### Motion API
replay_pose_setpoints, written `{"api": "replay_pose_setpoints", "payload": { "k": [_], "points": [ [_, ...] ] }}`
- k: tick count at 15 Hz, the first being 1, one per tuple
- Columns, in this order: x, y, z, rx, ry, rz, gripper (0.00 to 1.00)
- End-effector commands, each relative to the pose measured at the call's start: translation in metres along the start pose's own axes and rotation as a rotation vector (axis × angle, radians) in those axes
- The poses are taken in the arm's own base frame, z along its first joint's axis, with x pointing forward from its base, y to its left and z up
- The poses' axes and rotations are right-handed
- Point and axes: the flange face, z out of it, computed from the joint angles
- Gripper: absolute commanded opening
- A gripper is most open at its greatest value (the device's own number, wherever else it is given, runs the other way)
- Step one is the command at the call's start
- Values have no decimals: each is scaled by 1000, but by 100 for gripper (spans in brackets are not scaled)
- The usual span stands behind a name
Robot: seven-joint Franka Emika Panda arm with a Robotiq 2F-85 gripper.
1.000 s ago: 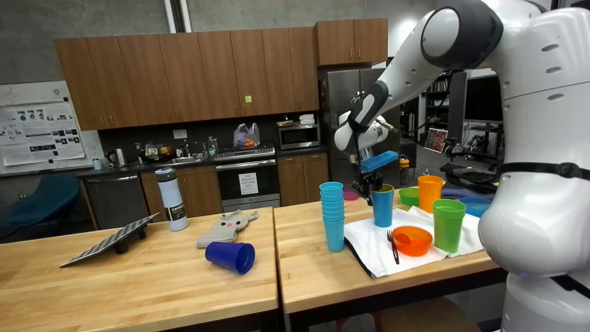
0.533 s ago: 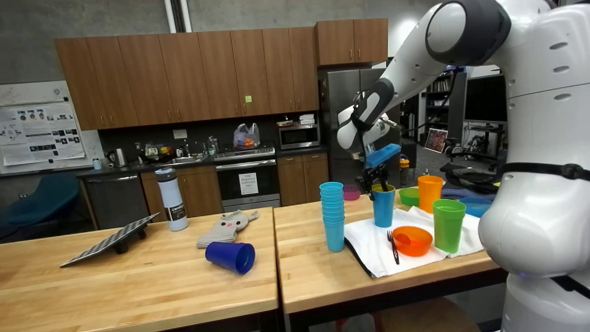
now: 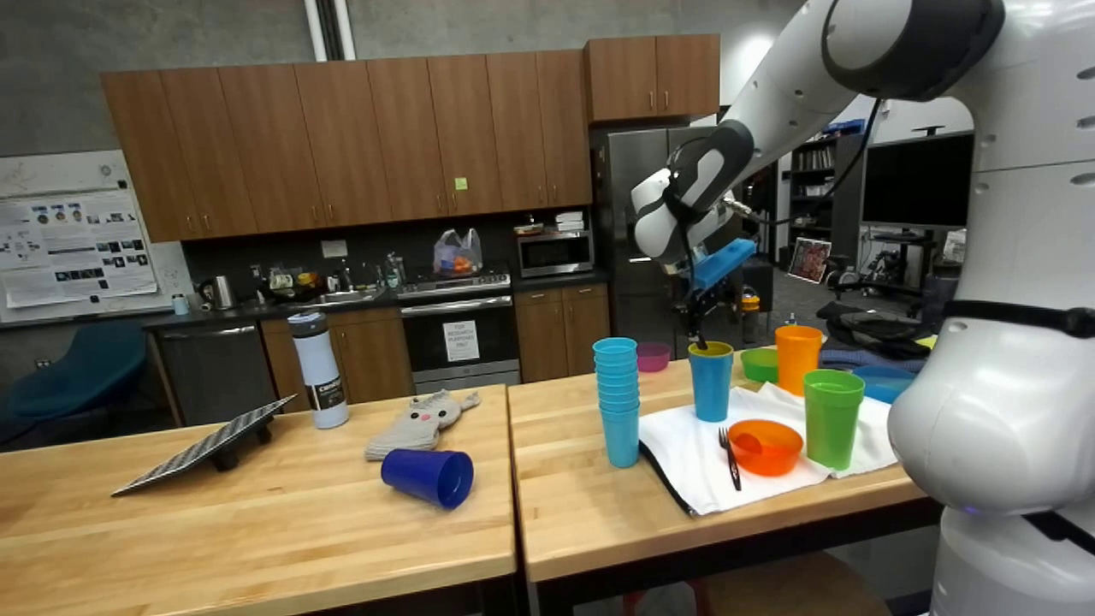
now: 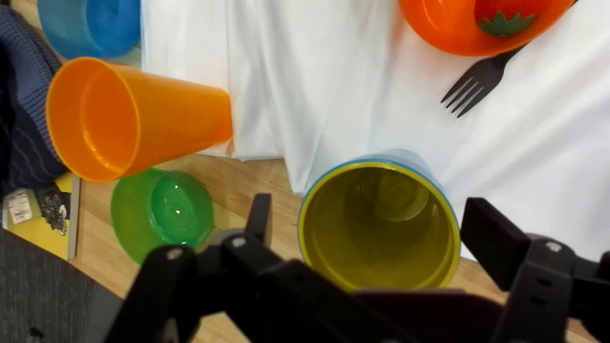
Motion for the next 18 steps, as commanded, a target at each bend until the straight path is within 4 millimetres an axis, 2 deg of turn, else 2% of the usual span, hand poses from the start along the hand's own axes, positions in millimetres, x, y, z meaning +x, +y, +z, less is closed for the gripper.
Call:
{"api": "replay_pose_setpoints", "payload": {
  "k": [1,4,7,9,11,12,16,18],
  "points": [
    [-29,18,-20,-9,26,79,100],
    [-52,44,-19,47,2,189,100],
    [-81,73,-5,104,-70,316,100],
    [-101,84,8,170,-128,356,100],
    [-122,91,15,151,-152,442,100],
    [-100,91,17,148,-148,379,100],
    [-115,93,20,152,-155,425,100],
    [-106,83,19,156,-187,483,100]
  ]
}}
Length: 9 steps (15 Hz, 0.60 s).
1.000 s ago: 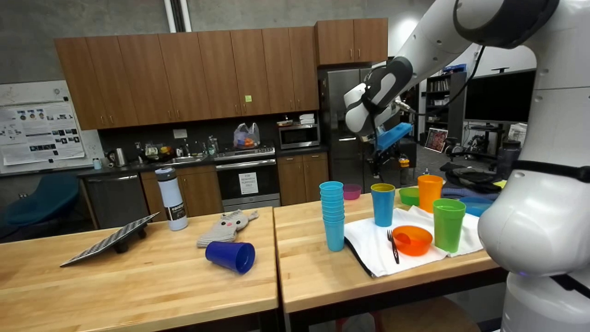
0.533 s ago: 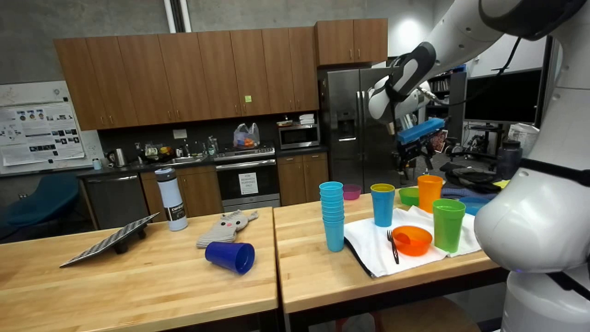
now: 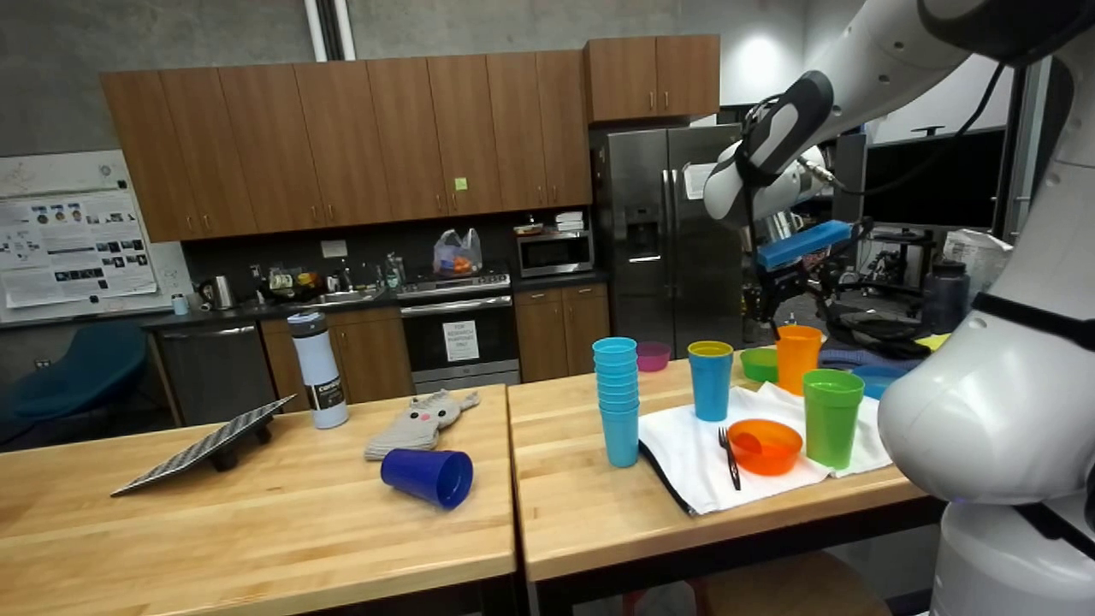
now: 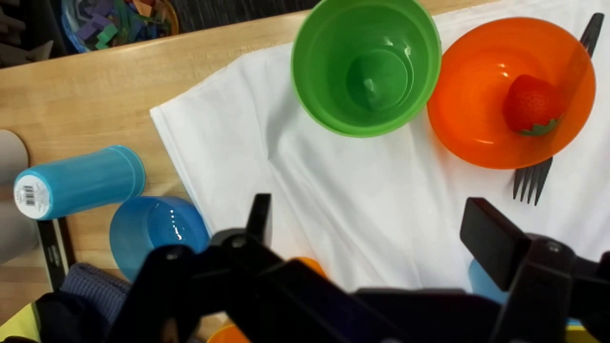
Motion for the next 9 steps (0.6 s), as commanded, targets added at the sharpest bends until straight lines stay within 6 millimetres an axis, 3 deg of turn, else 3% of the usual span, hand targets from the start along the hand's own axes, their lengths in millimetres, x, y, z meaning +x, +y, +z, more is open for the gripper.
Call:
{"api": "replay_pose_setpoints", "payload": {
  "k": [1,9],
  "points": [
    [8,-14,3,-16,-44,157,100],
    [6,-34,31,24,-235,487,100]
  ]
}}
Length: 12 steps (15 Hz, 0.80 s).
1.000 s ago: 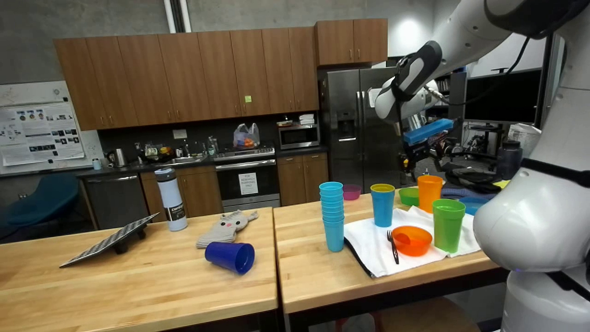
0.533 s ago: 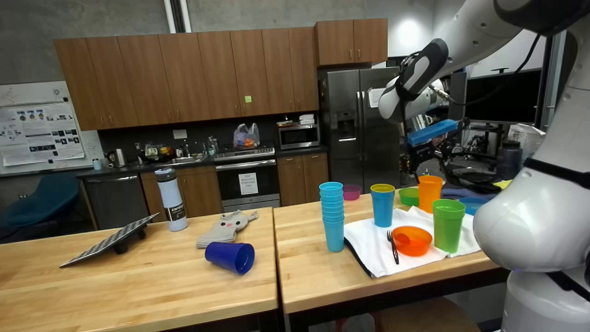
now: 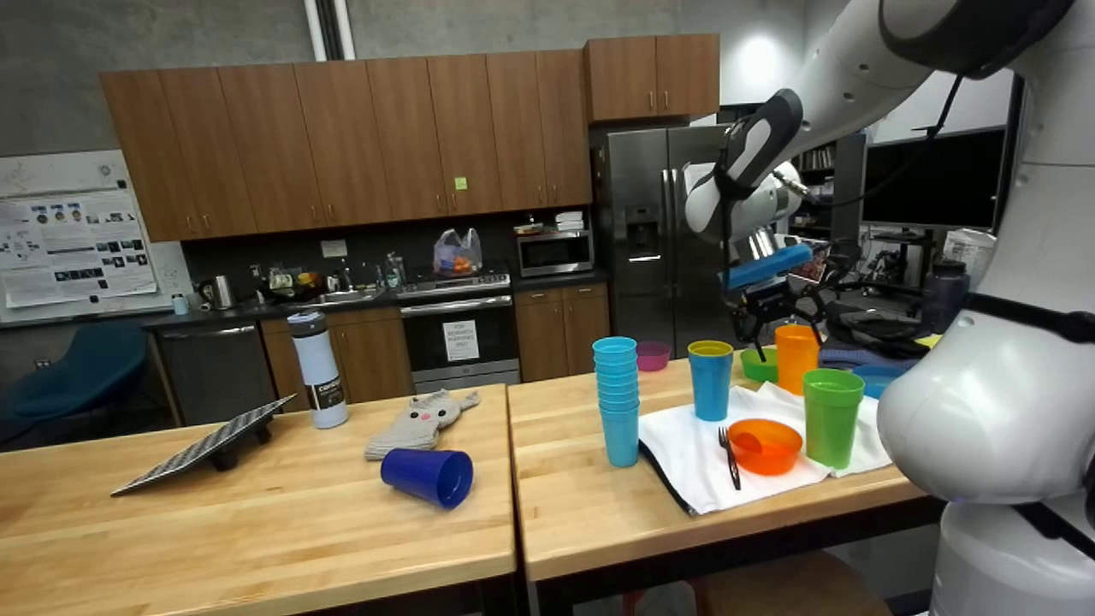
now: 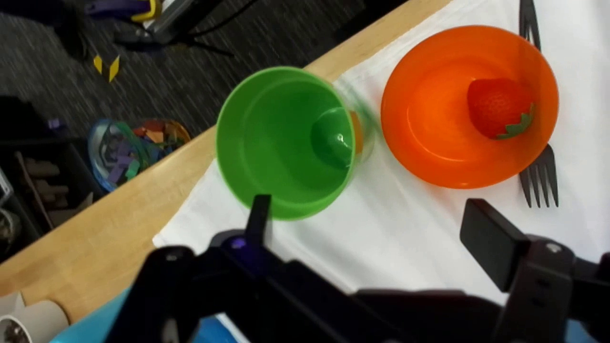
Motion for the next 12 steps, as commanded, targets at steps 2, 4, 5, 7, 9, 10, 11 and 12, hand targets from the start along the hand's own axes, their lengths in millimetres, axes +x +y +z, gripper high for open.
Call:
{"api": "replay_pose_setpoints", "payload": {
  "k": [2,4,5,7,9,10,11,12],
  "points": [
    [1,0,5,42,-86,147,100],
    [-4,2,6,47,-95,196,100],
    [-5,5,5,52,-98,213,100],
    [-12,7,7,39,-90,241,100],
    [-17,11,9,13,-93,244,100],
    [-24,12,12,4,-98,247,100],
    [-26,15,13,-2,-98,254,100],
    [-27,19,15,-12,-96,262,100]
  ]
}}
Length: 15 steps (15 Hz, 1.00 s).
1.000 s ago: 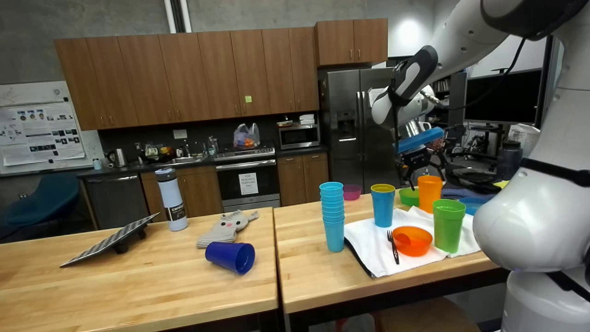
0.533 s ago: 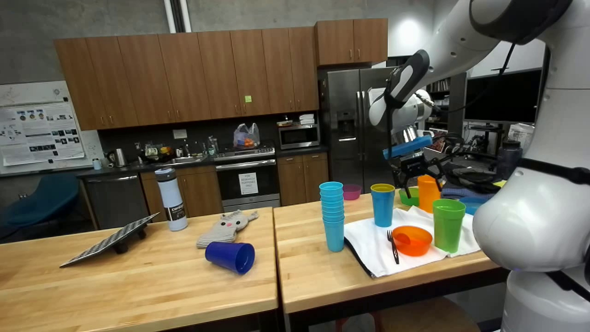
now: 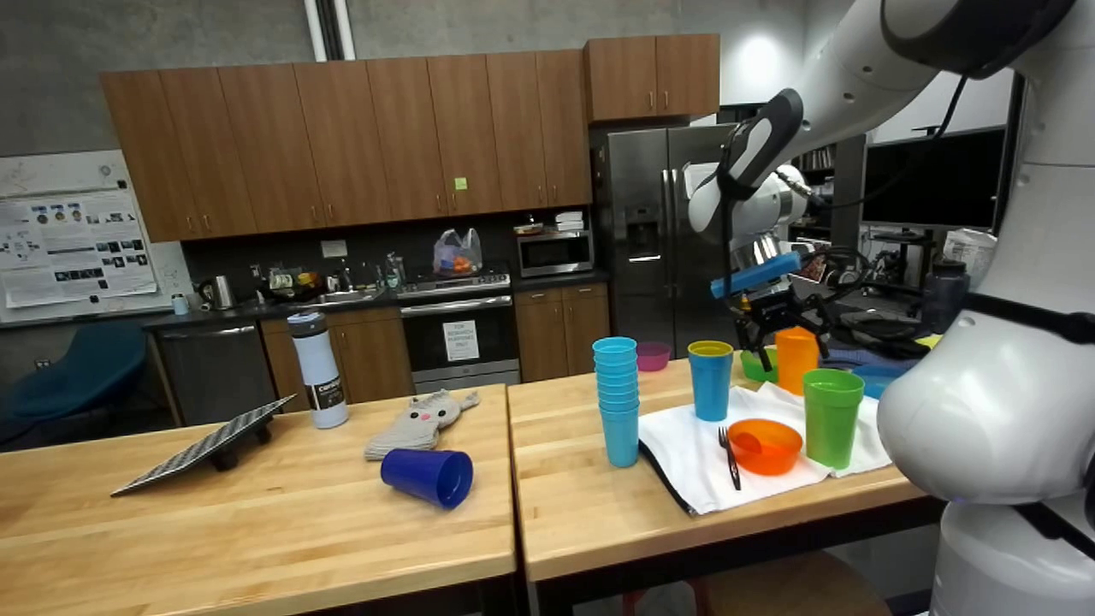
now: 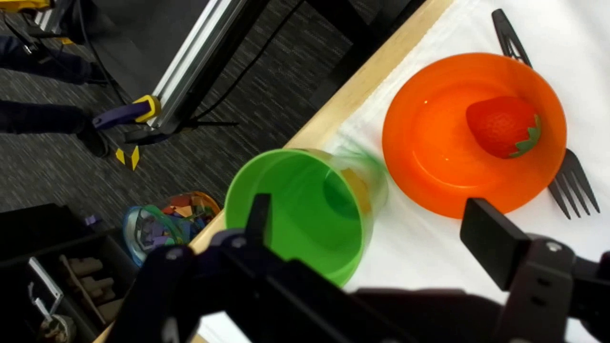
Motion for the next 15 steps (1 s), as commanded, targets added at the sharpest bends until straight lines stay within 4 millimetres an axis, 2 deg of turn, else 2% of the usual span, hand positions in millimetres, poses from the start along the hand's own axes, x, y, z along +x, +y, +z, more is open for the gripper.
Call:
{"api": "replay_pose_setpoints", "payload": {
  "k": [1,4,8,13,15],
  "points": [
    [-16,19,4,-17,7,36,100],
    [-22,29,12,-17,15,33,100],
    [-21,44,25,-40,119,64,100],
    [-3,61,38,2,203,116,100],
    [0,61,41,30,224,127,100]
  ]
}}
